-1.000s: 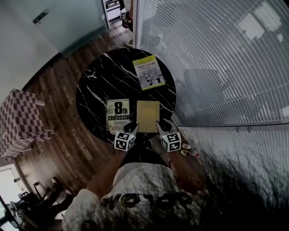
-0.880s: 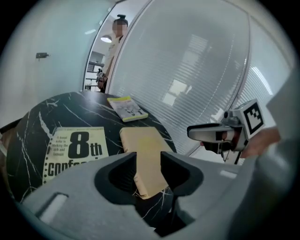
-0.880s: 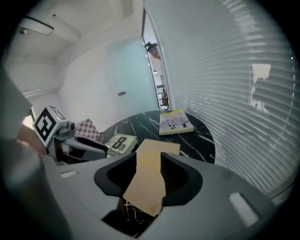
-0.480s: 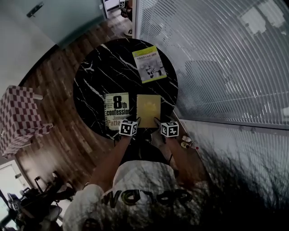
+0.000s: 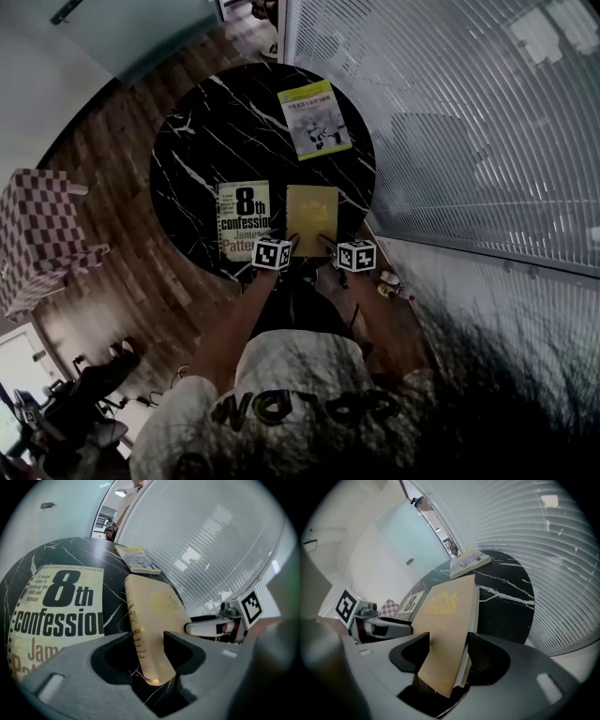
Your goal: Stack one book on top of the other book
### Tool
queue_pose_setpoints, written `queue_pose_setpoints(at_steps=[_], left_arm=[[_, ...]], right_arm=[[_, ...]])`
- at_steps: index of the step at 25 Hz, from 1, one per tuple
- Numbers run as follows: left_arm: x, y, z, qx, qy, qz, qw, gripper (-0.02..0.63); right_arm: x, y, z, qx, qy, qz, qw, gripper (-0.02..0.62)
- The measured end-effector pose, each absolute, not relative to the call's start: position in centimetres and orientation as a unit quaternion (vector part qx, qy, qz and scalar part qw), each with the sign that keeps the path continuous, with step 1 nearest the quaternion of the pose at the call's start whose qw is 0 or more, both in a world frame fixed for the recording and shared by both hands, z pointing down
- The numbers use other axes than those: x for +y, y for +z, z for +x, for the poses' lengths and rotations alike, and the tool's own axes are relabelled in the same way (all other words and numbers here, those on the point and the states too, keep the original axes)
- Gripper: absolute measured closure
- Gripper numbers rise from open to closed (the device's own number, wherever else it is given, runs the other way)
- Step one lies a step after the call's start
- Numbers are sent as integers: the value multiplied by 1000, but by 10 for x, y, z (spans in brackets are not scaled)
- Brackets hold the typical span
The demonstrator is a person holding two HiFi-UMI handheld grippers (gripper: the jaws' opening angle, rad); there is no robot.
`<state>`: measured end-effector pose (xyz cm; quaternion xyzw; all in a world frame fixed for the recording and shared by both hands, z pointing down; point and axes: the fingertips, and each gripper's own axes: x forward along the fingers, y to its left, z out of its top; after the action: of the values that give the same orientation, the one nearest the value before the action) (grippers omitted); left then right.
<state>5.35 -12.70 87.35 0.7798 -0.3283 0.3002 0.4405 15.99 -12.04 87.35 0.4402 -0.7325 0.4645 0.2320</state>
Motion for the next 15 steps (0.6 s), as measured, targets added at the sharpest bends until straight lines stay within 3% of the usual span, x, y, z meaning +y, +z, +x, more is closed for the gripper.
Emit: queue_pose_setpoints(at_steps=[15], left_arm=[[-125, 841, 51, -355, 268, 775, 448, 374]], right_arm=[[-125, 836, 146, -744, 421, 465, 230, 345]])
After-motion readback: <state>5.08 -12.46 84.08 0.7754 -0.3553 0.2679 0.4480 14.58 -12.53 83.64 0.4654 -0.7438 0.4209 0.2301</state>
